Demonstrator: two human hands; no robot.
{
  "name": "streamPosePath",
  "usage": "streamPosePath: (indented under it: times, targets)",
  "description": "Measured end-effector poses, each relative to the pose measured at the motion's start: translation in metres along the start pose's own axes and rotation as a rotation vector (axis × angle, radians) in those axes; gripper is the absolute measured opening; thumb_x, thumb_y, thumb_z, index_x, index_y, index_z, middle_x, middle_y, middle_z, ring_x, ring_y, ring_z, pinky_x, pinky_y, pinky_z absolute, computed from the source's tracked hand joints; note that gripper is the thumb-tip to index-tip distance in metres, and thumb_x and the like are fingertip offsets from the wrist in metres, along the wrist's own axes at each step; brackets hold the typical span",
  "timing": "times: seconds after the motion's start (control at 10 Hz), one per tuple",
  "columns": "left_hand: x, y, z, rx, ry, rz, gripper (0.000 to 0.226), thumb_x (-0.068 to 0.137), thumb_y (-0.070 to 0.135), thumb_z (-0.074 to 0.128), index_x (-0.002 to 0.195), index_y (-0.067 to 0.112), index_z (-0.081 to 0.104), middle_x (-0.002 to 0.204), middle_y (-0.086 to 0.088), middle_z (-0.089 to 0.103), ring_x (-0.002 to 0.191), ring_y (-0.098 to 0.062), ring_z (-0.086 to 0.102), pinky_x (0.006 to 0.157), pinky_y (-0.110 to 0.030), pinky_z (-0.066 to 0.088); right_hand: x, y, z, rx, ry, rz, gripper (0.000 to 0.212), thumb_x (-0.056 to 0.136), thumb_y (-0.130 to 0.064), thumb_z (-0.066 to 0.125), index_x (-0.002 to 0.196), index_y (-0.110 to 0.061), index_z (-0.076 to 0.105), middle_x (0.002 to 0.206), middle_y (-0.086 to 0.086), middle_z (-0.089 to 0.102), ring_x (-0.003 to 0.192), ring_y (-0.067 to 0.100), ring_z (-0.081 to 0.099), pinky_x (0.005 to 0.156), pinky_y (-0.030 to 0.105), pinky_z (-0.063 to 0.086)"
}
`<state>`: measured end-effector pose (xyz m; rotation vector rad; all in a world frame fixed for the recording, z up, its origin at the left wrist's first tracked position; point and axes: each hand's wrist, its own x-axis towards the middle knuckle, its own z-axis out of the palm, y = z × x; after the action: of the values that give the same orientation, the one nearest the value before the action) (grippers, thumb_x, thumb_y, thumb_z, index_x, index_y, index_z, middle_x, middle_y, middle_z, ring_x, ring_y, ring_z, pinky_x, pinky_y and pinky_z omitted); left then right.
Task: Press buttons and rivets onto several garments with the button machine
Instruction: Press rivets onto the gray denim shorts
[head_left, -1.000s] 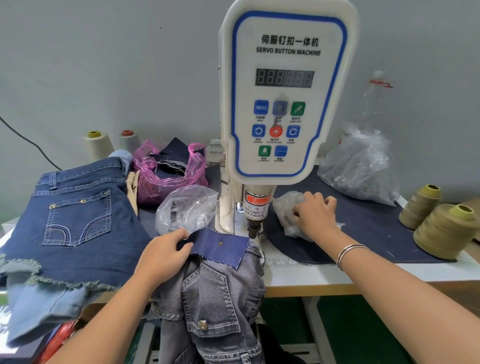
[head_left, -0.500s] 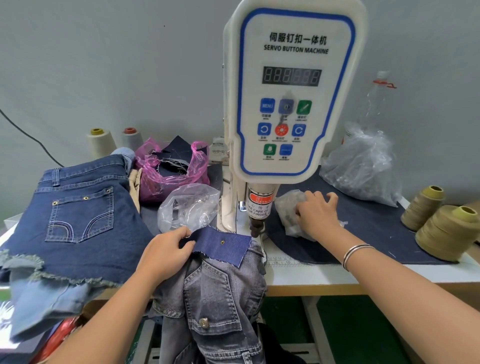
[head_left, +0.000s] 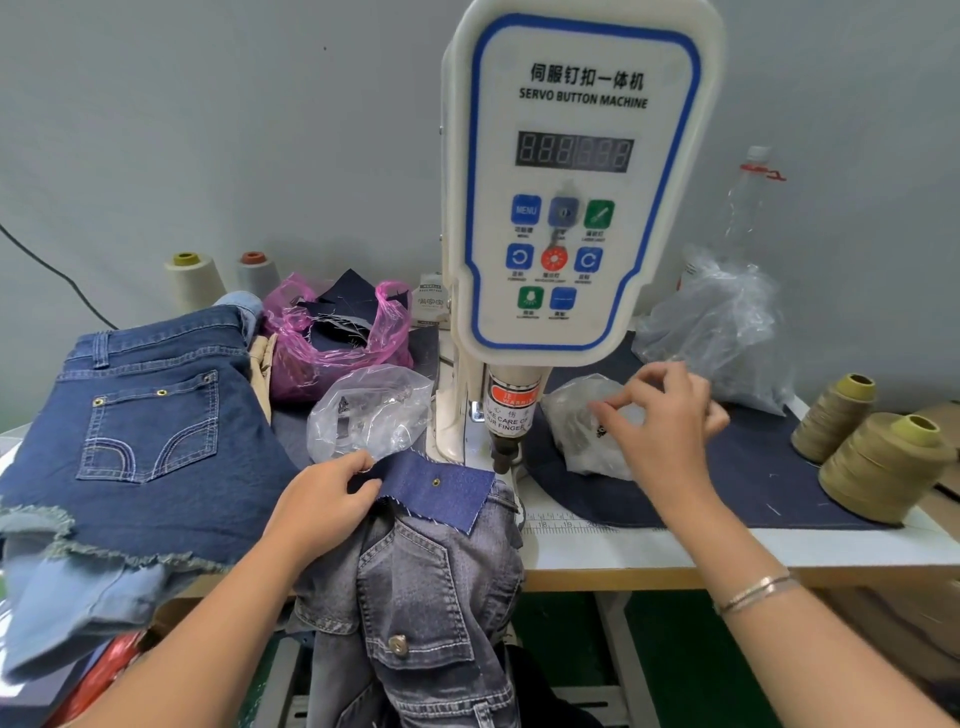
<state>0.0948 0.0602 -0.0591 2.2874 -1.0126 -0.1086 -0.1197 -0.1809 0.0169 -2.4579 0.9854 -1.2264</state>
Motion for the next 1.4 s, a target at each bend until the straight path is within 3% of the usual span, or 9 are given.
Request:
streamPosePath:
  times: [0.1,0.2,0.3,0.5,0.7,0.9,1.1,1.4]
  targets:
    - [0.000,0.001,-0.002,-0.193,-0.001,-0.007,0.017,0.073,0.030,0.049,0.061,0.024,0.037,0.059,0.008,0.045,0.061,-0.018,0.041,0.063,-0.036,0.036,-0.035,-0.037,-0.002,0.693,-0.301,0.422,0.020,0.079,-0.025,0.074,0.064,-0.020,0.062,0.062,-0.009,0.054,0.061,0.005,0.047,0.060,0.017,0.036]
    - [-0.002,0.002,-0.004,-0.292,-0.028,0.019,0.017,0.064,0.027,0.045,0.058,0.018,0.032,0.057,0.007,0.030,0.059,-0.014,0.028,0.060,-0.033,0.026,-0.062,-0.053,0.010,0.956,-0.590,0.791,0.025,0.086,-0.022,0.068,0.064,-0.016,0.058,0.049,-0.006,0.041,0.041,0.007,0.034,0.039,0.017,0.028]
    - [0.000,0.000,-0.004,-0.288,-0.068,0.010,0.018,0.064,0.027,0.044,0.057,0.015,0.033,0.057,0.005,0.030,0.059,-0.016,0.027,0.062,-0.033,0.025,-0.070,-0.058,0.019,1.145,-0.640,0.946,0.028,0.087,-0.020,0.066,0.066,-0.013,0.049,0.054,-0.003,0.038,0.039,0.007,0.030,0.035,0.017,0.020]
    - [0.002,-0.003,-0.002,-0.263,-0.090,0.007,0.018,0.063,0.030,0.044,0.051,0.024,0.032,0.053,0.009,0.028,0.058,-0.017,0.026,0.061,-0.034,0.025,-0.068,-0.062,0.020,1.288,-0.723,1.096,0.015,0.083,-0.022,0.069,0.077,-0.011,0.060,0.053,-0.004,0.043,0.034,0.005,0.032,0.032,0.016,0.022]
    - [0.004,-0.005,-0.002,-0.243,-0.097,0.000,0.018,0.062,0.034,0.042,0.050,0.024,0.032,0.051,0.009,0.028,0.058,-0.016,0.027,0.061,-0.033,0.026,-0.066,-0.064,0.019,1.291,-0.770,1.129,0.016,0.085,-0.025,0.066,0.078,-0.011,0.061,0.053,-0.004,0.046,0.033,0.005,0.030,0.031,0.017,0.023]
    - [0.003,-0.006,-0.001,-0.263,-0.092,-0.009,0.018,0.060,0.035,0.041,0.049,0.025,0.032,0.051,0.010,0.028,0.057,-0.015,0.026,0.061,-0.033,0.025,-0.063,-0.066,0.014,1.381,-0.789,1.212,0.015,0.071,-0.023,0.071,0.067,-0.009,0.070,0.054,-0.003,0.047,0.031,0.006,0.030,0.030,0.017,0.022]
    - [0.004,-0.006,0.000,-0.260,-0.090,-0.008,0.018,0.060,0.036,0.041,0.049,0.025,0.032,0.050,0.010,0.028,0.056,-0.015,0.026,0.060,-0.033,0.025,-0.063,-0.068,0.005,1.507,-0.848,1.317,0.020,0.069,-0.022,0.070,0.082,-0.007,0.067,0.056,-0.004,0.046,0.029,0.005,0.030,0.030,0.016,0.020]
    - [0.003,-0.004,0.000,-0.232,-0.084,-0.009,0.017,0.061,0.036,0.041,0.049,0.026,0.034,0.048,0.010,0.029,0.054,-0.012,0.027,0.059,-0.032,0.026,-0.072,-0.084,-0.006,1.738,-0.627,1.504,0.019,0.085,-0.018,0.056,0.083,-0.001,0.066,0.061,0.005,0.059,0.028,0.005,0.035,0.031,0.012,0.025]
